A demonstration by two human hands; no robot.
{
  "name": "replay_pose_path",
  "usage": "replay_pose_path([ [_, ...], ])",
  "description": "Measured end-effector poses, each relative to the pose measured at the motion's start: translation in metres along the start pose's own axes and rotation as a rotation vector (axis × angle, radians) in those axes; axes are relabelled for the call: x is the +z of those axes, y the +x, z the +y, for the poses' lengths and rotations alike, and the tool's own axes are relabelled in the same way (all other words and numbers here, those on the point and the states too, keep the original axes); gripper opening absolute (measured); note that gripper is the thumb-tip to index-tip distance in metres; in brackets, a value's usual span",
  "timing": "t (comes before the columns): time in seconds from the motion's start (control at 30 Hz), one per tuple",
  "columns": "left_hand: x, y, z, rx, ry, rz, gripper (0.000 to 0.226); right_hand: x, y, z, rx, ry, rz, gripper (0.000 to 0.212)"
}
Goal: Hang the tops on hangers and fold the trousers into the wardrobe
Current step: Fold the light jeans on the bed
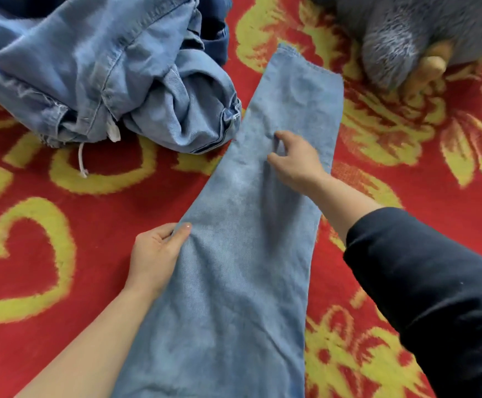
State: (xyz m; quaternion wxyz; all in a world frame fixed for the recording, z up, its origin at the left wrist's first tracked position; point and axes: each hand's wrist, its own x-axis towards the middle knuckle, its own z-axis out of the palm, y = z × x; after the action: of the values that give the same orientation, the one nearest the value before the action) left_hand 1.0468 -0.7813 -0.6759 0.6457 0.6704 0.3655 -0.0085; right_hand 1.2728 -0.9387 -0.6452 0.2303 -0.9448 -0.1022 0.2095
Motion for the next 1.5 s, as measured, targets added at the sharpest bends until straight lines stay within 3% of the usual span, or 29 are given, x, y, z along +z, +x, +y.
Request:
replay_pose_path([
  [0.13, 0.000, 0.000, 0.005, -0.076, -0.116, -0.022, 0.007, 0.023, -0.030, 0.006, -0.093, -0.135, -0.019, 0.063],
  [0.4, -0.026, -0.020, -0.004, -0.174, -0.165, -0.052, 0.026, 0.066, -0.168, 0.033, -0.112, -0.159, -0.088, 0.070],
  [0.53, -0.055, -0.058, -0.025, -0.231, -0.085, -0.019, 0.022, 0.082, -0.245, 0.044, 0.081, -0.152, -0.002, 0.080],
  [0.67, -0.088, -0.091, -0.049, -0.231, 0.050, 0.083, 0.020, 0.105, -0.321, 0.043, 0.462, 0.065, 0.185, 0.095],
  [0.8, -0.118, -0.125, -0.074, -0.223, 0.133, 0.085, 0.014, 0.136, -0.377, 0.033, 0.633, 0.399, 0.222, 0.069],
  [0.97, -0.142, -0.158, -0.090, -0.121, 0.480, 0.116, 0.012, 0.170, -0.418, 0.013, 0.785, 0.682, 0.180, 0.049],
  [1.1, -0.145, -0.196, -0.105, -0.122, 0.743, -0.136, 0.024, 0.182, -0.437, -0.001, 0.786, 0.934, 0.093, 0.017],
  [1.17, -0.149, -0.211, -0.112, -0.145, 0.795, -0.231, 0.031, 0.183, -0.450, -0.004, 0.734, 1.050, -0.024, 0.011],
  [1.27, -0.160, -0.226, -0.114, -0.177, 0.748, -0.289, 0.036, 0.180, -0.472, -0.003, 0.714, 1.092, -0.200, 0.018],
  [1.4, -0.174, -0.251, -0.107, -0.235, 0.503, -0.448, 0.017, 0.171, -0.507, 0.003, 0.778, 1.063, -0.274, 0.025],
  [1.5, -0.184, -0.275, -0.105, -0.434, 0.531, -0.591, 0.026, 0.169, -0.542, 0.009, 0.794, 0.960, -0.384, 0.033],
])
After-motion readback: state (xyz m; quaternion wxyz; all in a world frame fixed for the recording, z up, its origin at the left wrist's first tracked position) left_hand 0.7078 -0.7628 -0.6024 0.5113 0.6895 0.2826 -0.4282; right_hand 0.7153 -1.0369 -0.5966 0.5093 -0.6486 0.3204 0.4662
